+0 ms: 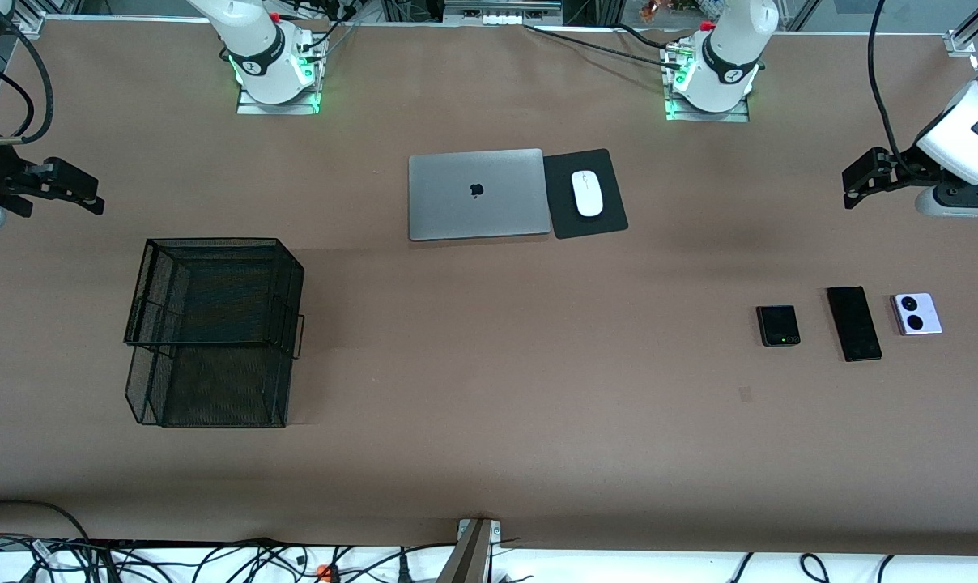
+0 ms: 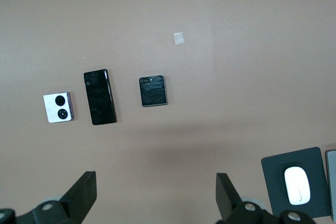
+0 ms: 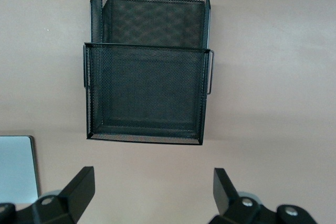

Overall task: Place phones with both arms
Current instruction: 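Reach the left gripper toward the small black flip phone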

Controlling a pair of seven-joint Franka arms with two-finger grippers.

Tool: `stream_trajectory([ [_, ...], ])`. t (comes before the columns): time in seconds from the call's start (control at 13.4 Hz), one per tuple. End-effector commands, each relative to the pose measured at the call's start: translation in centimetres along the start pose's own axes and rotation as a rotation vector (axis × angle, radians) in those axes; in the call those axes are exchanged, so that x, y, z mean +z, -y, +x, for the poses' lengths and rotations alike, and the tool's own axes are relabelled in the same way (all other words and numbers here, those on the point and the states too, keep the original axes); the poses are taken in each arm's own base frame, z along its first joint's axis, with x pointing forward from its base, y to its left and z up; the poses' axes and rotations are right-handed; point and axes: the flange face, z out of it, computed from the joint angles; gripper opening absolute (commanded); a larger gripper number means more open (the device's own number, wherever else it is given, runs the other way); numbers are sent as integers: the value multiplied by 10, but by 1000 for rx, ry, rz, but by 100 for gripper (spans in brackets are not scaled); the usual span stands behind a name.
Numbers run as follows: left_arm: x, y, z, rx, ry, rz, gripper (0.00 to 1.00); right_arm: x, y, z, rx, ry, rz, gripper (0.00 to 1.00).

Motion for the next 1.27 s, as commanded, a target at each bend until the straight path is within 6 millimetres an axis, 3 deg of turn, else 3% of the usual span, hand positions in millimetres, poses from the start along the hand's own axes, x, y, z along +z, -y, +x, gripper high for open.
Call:
stream_trajectory([
  [0.0, -6, 2, 2, 16, 5, 15, 100, -8, -2, -6, -1, -12, -7, 100],
  [0.67, 0, 4, 1, 12, 33, 14, 100, -9, -2, -6, -1, -15, -7, 100],
  [0.97, 28, 14, -2, 0, 158, 9, 100, -9, -3, -6, 0, -17, -8, 100],
  [1.19, 68, 35, 7, -33, 247, -1, 100, -9, -3, -6, 0, -17, -8, 100],
])
